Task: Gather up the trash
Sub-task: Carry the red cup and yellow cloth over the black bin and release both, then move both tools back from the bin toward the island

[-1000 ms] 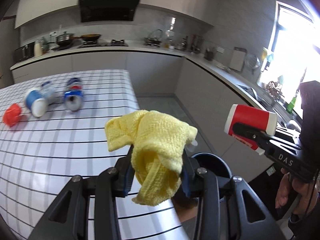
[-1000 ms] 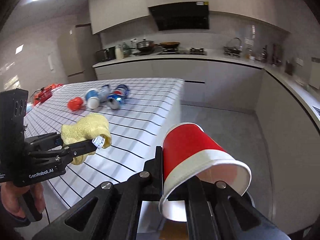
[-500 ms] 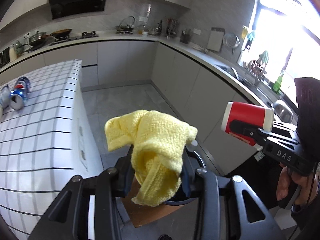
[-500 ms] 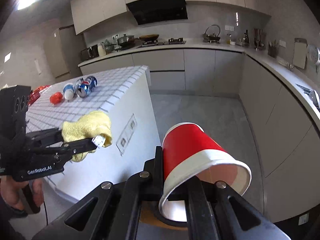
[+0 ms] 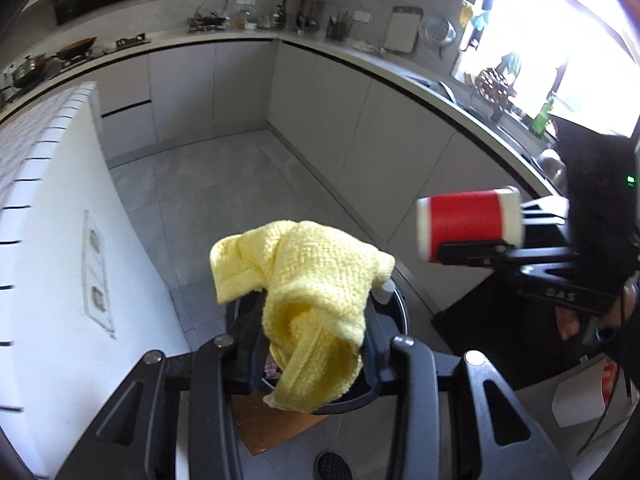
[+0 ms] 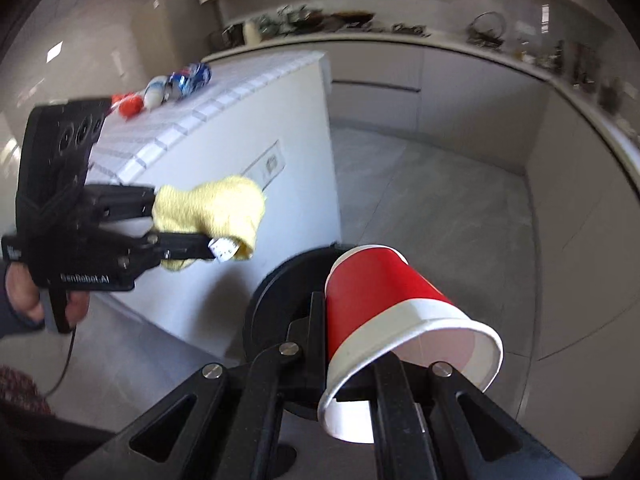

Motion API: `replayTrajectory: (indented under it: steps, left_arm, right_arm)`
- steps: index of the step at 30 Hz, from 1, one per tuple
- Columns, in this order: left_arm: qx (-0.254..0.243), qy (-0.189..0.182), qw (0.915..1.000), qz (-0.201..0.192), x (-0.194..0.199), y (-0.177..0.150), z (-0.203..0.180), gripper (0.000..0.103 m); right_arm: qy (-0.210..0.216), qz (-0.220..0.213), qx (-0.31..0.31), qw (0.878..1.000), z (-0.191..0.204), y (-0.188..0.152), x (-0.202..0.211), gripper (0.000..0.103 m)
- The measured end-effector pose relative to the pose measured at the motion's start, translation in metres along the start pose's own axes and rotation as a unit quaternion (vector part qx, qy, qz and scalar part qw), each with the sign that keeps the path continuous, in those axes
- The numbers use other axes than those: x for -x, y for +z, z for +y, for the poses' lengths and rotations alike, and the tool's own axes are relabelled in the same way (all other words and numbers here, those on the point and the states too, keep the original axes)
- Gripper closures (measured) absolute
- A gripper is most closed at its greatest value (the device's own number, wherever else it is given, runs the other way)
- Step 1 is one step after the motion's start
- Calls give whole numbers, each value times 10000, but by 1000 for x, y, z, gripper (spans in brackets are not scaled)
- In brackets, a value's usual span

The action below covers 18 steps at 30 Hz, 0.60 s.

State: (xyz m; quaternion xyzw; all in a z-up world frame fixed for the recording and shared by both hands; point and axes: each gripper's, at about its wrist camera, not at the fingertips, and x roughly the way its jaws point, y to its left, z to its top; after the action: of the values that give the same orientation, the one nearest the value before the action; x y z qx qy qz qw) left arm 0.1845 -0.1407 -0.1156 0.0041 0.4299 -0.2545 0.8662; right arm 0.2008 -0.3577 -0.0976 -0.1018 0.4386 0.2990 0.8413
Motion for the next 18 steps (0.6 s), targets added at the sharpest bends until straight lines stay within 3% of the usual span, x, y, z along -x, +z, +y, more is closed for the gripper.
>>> replayTrajectory:
  steps: [2,3,4,5,6,7,8,11,18]
  left_arm:
    - [-94,-103,9998,169,-13,-2,-5,62]
    - [-137,-94,9995,278,-21,-4,-6,56]
    - [-210,130,9992,300,-29,-8,-6,40]
    - [-233,362,9987,282,-33,-12,-4,11]
    - [-155,656,9974,270,-40,-17,3,2]
    - [92,742,9965,375,-46,-23,15,1]
    - [250,732,9959,466,-49,-26,20,1]
    - [414,835,9947,435,-44,-34,27,1]
    - [635,1115,9915,220,-29,-35,26,1]
  right_arm:
    - [184,161,141,9996,-5,-2,-16,101]
    - [251,243,225,9991,-6,-1,-25,101]
    - [333,307,325,9984,-8,-2,-36,101]
    - [461,282,457,9975,-9,-3,-45,96]
    - [421,287,569,9971,-14,-7,-60,46]
    - [197,772,657,9947,-20,-11,-85,3]
    - [125,983,748,9923,-24,-16,-98,2]
    - [229,1088,735,9911,-38,-32,-125,2]
    - [252,860,467,9949,-48,-39,-142,2]
